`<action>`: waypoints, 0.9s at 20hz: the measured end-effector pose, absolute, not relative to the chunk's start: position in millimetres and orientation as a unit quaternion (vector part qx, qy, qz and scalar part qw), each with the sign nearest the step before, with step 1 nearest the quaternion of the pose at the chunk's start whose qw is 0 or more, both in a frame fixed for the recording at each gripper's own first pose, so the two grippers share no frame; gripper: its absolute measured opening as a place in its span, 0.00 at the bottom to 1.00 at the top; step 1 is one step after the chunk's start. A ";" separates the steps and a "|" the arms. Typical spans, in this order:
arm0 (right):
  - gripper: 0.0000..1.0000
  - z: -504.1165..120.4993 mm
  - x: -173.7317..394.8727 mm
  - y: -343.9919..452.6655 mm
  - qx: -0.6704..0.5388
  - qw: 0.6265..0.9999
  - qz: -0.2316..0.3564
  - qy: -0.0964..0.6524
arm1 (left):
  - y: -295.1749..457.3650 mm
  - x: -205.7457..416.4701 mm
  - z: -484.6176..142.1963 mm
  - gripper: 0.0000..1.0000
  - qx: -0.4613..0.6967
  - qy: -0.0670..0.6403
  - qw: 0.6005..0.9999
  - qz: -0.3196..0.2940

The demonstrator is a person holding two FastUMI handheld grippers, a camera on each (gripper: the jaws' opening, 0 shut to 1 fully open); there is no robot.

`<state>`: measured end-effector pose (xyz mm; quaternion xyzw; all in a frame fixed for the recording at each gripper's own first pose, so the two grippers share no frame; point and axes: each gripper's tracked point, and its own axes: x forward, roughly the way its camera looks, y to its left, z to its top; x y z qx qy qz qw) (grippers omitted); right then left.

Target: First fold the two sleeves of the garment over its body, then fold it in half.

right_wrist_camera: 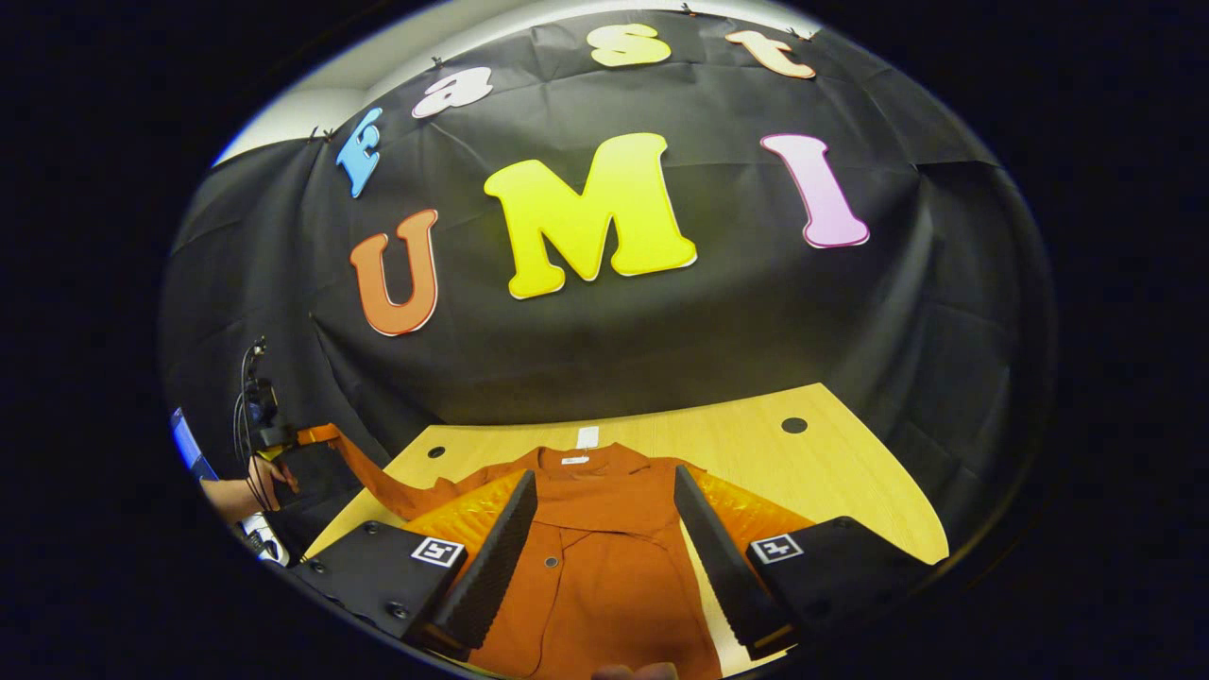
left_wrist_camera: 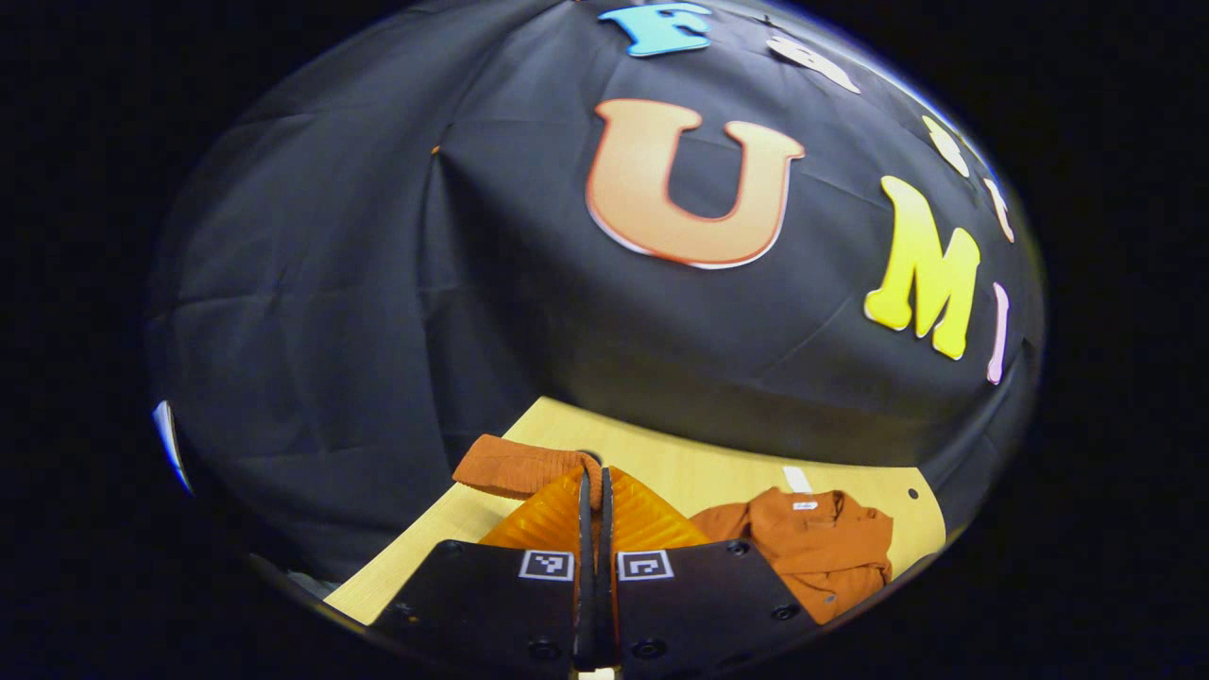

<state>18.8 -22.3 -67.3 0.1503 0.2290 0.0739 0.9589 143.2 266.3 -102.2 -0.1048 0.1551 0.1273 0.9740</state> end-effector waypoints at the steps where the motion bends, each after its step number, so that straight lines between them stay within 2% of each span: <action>1: 0.94 -67.4 15.4 -30.4 0.153 0.959 0.071 0.226 | 250.7 154.5 -88.7 0.03 -0.093 0.151 0.978 0.114; 5: 0.94 -77.0 -1.5 -69.9 0.175 0.957 0.044 0.227 | 168.3 205.5 -46.5 0.03 -0.034 0.130 0.990 0.042; 9: 0.94 -77.7 -18.1 -116.6 0.180 0.959 0.003 0.218 | 65.2 246.1 -42.9 0.03 0.000 0.132 0.991 -0.027; 10: 0.92 -76.1 -23.8 -125.7 0.179 0.960 -0.007 0.217 | 36.9 254.1 -48.8 0.03 0.008 0.138 0.989 -0.047; 11: 0.94 -75.3 -28.6 -136.1 0.178 0.960 -0.016 0.217 | 10.9 261.1 -54.1 0.03 0.018 0.143 0.987 -0.066; 14: 0.92 -79.2 -51.9 -170.2 0.168 0.959 -0.049 0.222 | -66.3 273.8 -89.2 0.03 0.039 0.171 0.978 -0.115; 15: 0.94 -79.3 -59.6 -179.6 0.167 0.958 -0.061 0.226 | -88.0 276.4 -102.8 0.03 0.044 0.180 0.974 -0.127; 18: 0.92 -86.7 -85.6 -200.4 0.162 0.954 -0.092 0.237 | -139.3 284.0 -162.9 0.03 0.069 0.215 0.963 -0.147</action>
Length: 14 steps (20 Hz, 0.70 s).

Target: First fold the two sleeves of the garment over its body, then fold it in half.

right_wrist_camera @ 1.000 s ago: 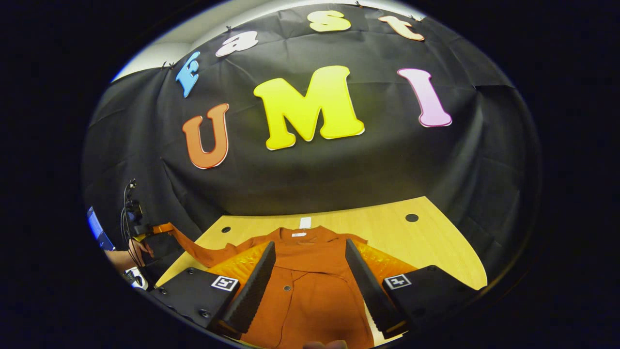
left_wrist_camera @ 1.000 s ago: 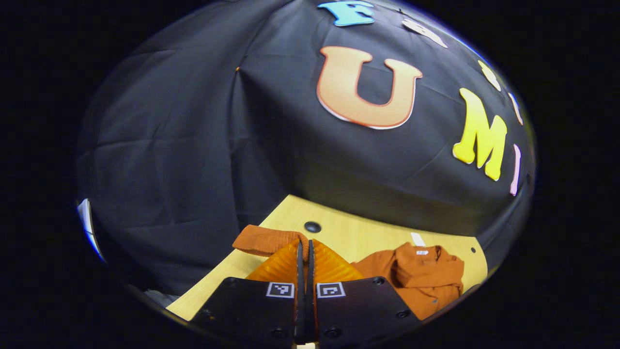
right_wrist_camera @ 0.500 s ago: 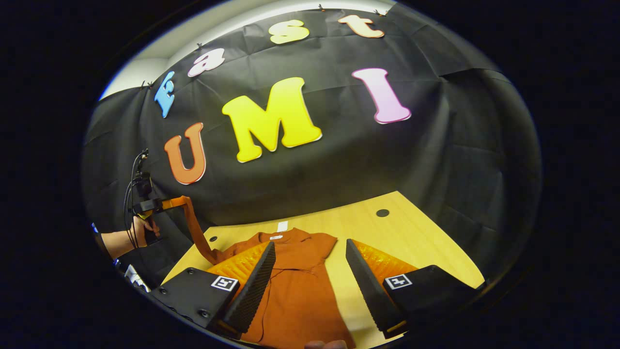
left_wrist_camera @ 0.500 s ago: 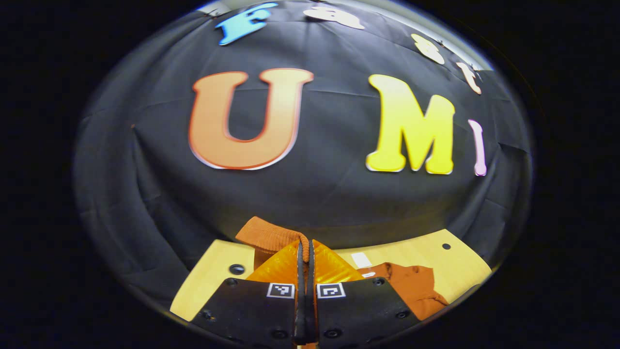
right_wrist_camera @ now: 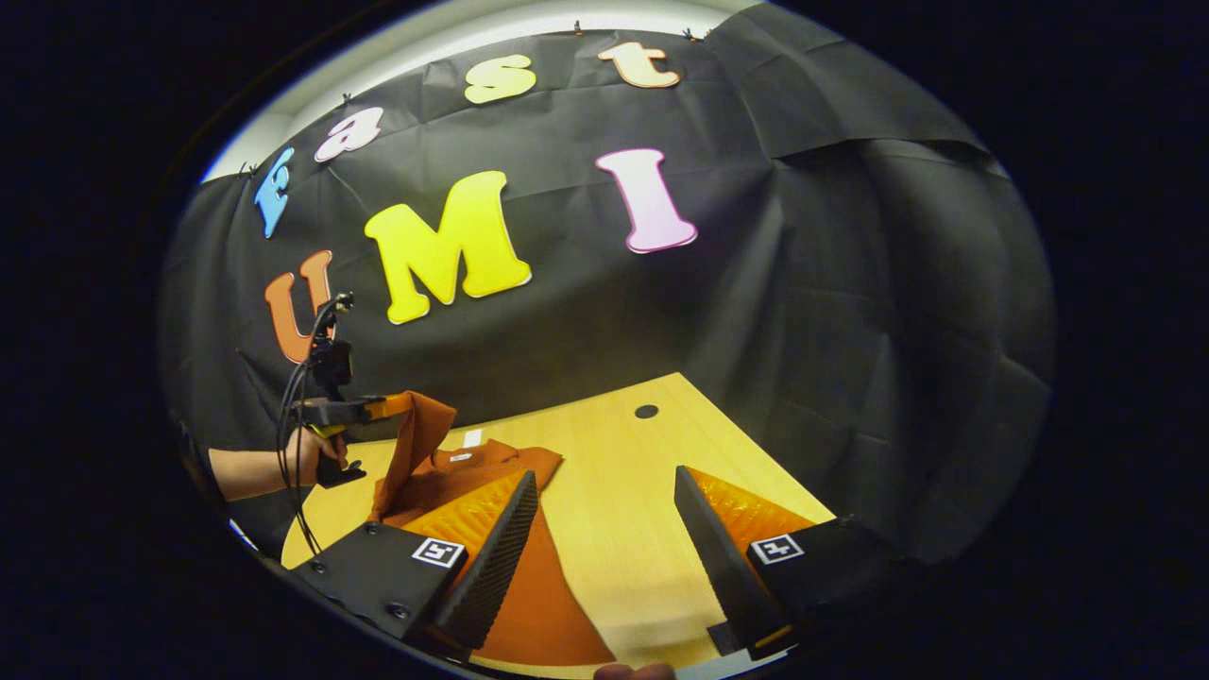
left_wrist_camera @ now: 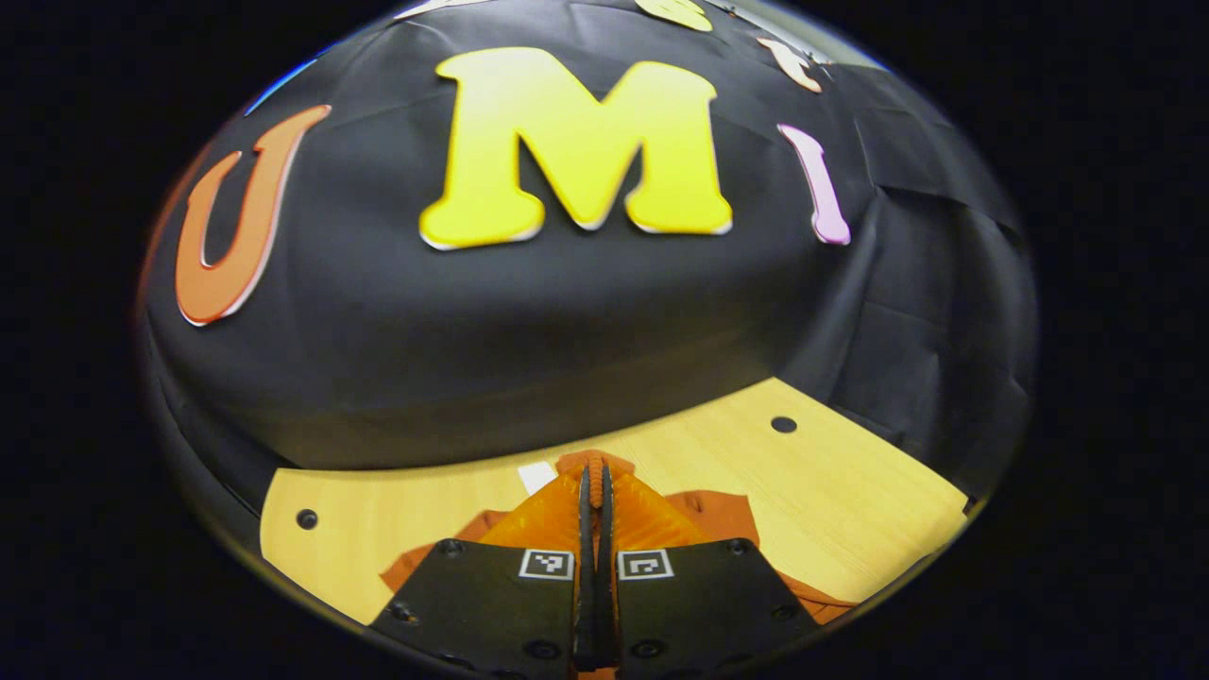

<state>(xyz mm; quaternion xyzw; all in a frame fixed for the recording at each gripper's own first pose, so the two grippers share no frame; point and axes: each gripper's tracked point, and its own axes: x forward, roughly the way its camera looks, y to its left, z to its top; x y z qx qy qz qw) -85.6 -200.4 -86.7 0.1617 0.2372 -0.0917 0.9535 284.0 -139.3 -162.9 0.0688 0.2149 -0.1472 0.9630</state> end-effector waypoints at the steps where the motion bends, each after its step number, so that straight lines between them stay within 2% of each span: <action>1: 0.94 -88.2 -92.3 -207.7 0.158 0.952 -0.101 0.242 | -147.8 282.2 -186.0 0.03 0.083 0.232 0.958 -0.145; 7: 0.94 -96.2 -113.9 -223.1 0.150 0.944 -0.130 0.264 | -201.2 267.4 -282.9 0.04 0.129 0.311 0.934 -0.120; 9: 0.94 -98.9 -112.6 -219.7 0.147 0.944 -0.125 0.269 | -219.1 260.2 -304.6 0.07 0.132 0.315 0.933 -0.117; 11: 0.94 -98.6 -107.1 -214.6 0.144 0.945 -0.116 0.269 | -236.8 251.8 -304.2 0.13 0.106 0.321 0.931 -0.140; 13: 0.94 -98.7 -99.5 -209.1 0.142 0.947 -0.107 0.269 | -263.1 236.2 -307.4 0.29 0.076 0.335 0.923 -0.176; 14: 0.94 -98.8 -95.9 -206.6 0.142 0.948 -0.100 0.267 | -265.8 231.5 -302.6 0.52 0.083 0.334 0.922 -0.175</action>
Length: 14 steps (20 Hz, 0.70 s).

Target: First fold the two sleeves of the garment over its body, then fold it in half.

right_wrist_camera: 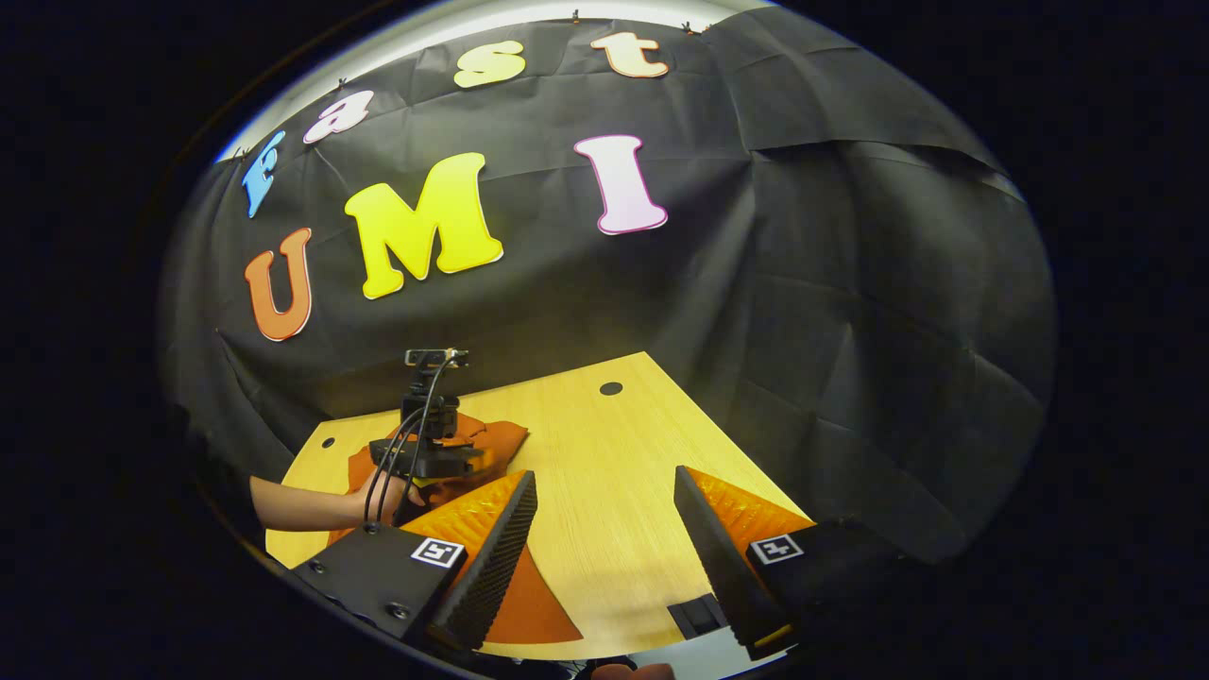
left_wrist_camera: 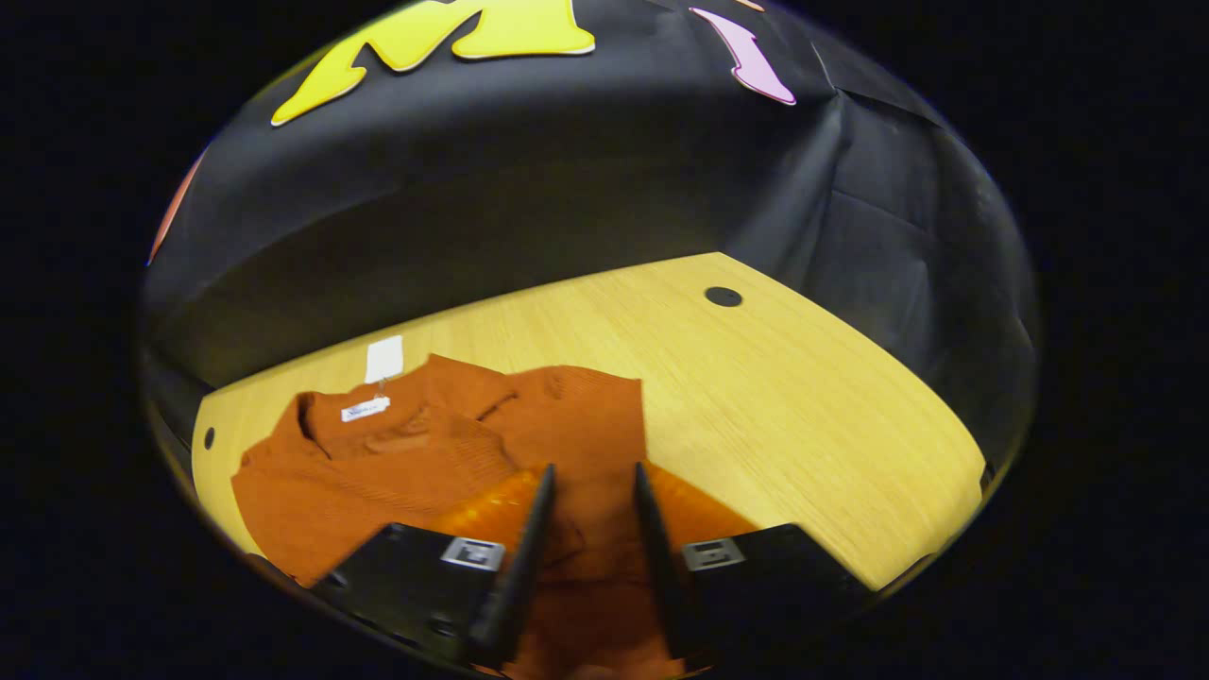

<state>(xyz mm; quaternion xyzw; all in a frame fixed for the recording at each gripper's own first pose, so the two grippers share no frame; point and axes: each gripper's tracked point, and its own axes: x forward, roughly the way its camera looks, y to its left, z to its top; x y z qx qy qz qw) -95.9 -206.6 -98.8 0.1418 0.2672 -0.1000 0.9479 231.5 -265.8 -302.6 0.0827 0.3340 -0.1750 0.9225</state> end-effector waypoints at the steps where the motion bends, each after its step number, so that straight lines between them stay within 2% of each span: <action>1: 0.94 -97.6 -91.5 -203.4 0.141 0.949 -0.094 0.266 | -267.0 229.0 -298.8 0.75 0.087 0.328 0.924 -0.177; 2: 0.94 -99.5 -87.2 -198.9 0.140 0.951 -0.086 0.264 | -271.8 224.8 -294.9 0.98 0.084 0.321 0.925 -0.187; 4: 0.94 -97.3 -80.4 -188.5 0.137 0.953 -0.071 0.260 | -286.6 212.4 -282.1 0.98 0.062 0.310 0.923 -0.217; 7: 0.94 -98.5 -66.9 -171.5 0.127 0.957 -0.050 0.255 | -280.0 198.7 -242.7 0.98 0.044 0.275 0.934 -0.223; 14: 0.94 -61.6 -10.2 -122.5 0.104 0.976 -0.008 0.192 | -165.9 166.4 -93.4 0.98 0.003 0.136 0.983 -0.122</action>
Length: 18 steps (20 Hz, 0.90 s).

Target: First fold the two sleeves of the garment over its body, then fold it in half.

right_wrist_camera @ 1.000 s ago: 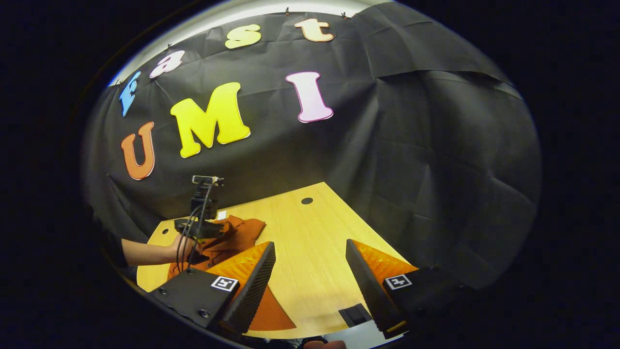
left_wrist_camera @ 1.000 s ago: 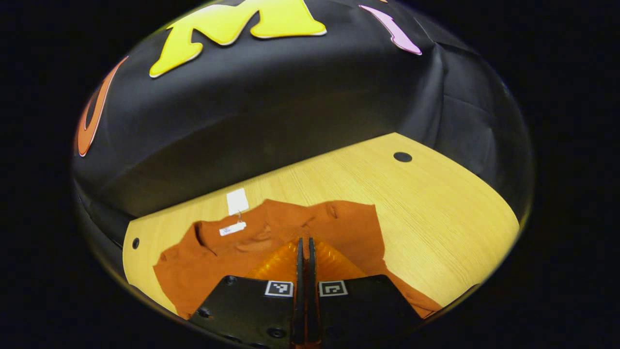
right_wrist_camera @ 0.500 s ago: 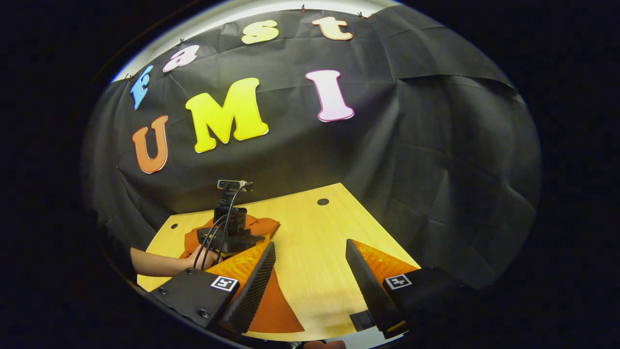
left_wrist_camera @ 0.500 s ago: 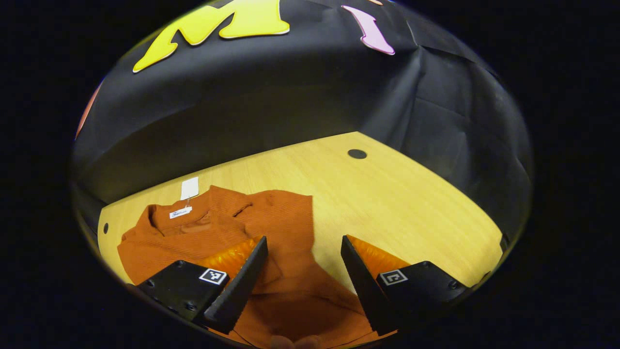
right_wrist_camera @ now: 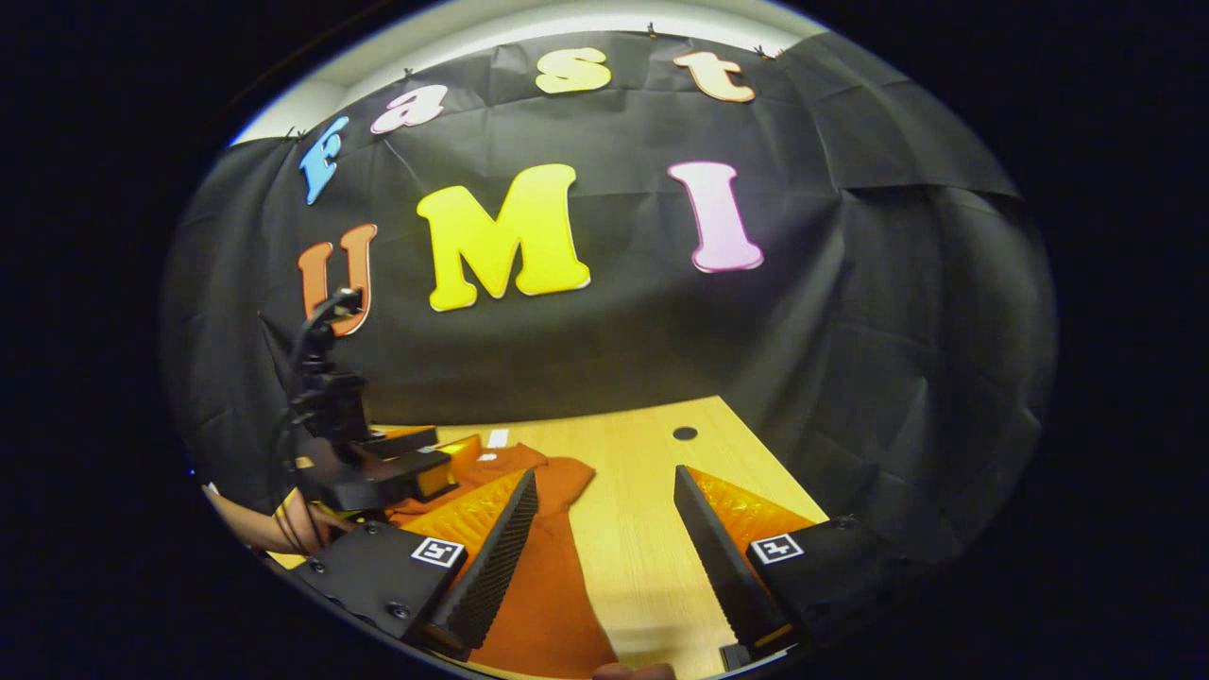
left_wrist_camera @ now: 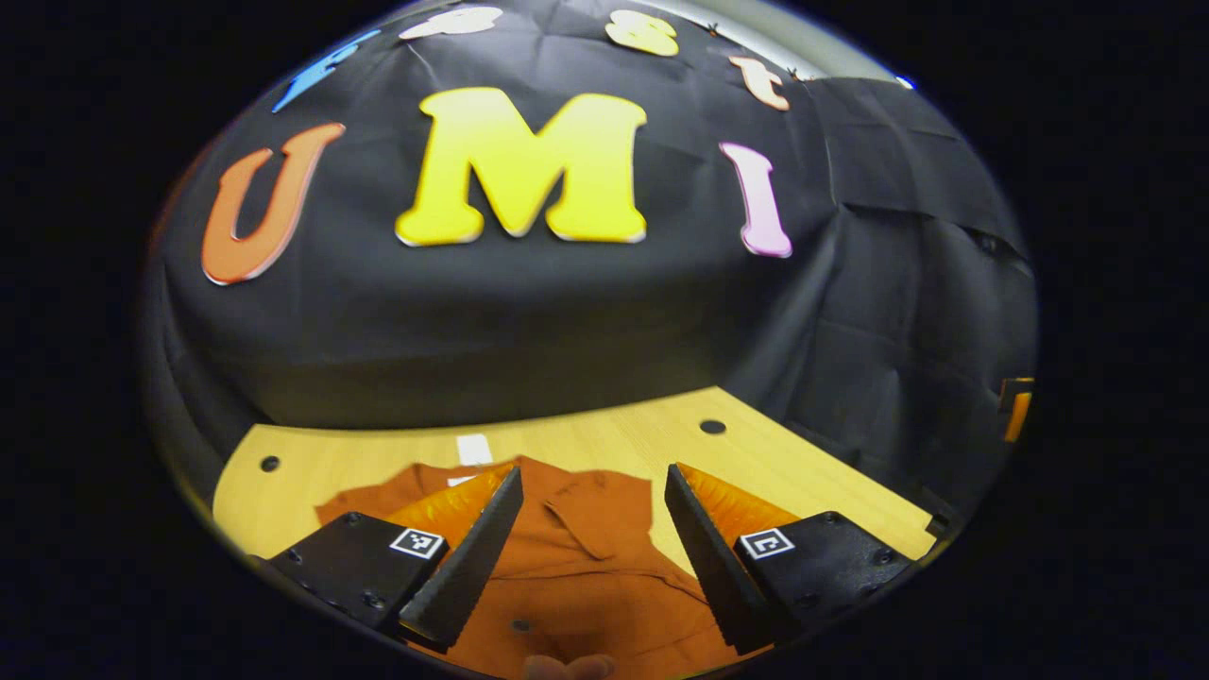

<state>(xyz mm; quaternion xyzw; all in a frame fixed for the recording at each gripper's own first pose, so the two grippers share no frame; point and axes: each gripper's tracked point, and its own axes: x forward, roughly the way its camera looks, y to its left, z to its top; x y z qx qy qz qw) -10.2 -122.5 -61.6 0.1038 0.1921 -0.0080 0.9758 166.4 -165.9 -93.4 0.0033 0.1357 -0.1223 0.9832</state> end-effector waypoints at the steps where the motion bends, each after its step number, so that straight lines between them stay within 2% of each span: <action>1: 0.94 -49.7 -0.5 -110.0 0.102 0.979 0.004 0.177 | -147.3 154.1 -71.2 0.98 0.001 0.117 0.988 -0.101; 6: 0.92 -12.1 30.8 -50.2 0.086 0.987 0.061 0.125 | -72.6 106.7 17.3 0.98 -0.017 0.036 0.999 -0.028; 9: 0.94 -4.7 34.4 -25.8 0.077 0.986 0.086 0.116 | -50.0 88.5 47.0 0.97 -0.001 0.023 1.000 -0.001; 13: 0.94 -11.9 29.2 -11.6 0.067 0.983 0.107 0.133 | -11.7 58.2 33.2 0.98 -0.013 0.035 0.999 0.014; 15: 0.94 -21.7 22.8 -16.3 0.062 0.981 0.111 0.147 | 5.2 44.8 16.7 1.00 -0.016 0.056 0.998 0.016; 18: 0.94 -48.4 8.8 -25.1 0.061 0.973 0.116 0.189 | 17.1 24.9 -18.6 0.97 -0.016 0.112 0.994 -0.009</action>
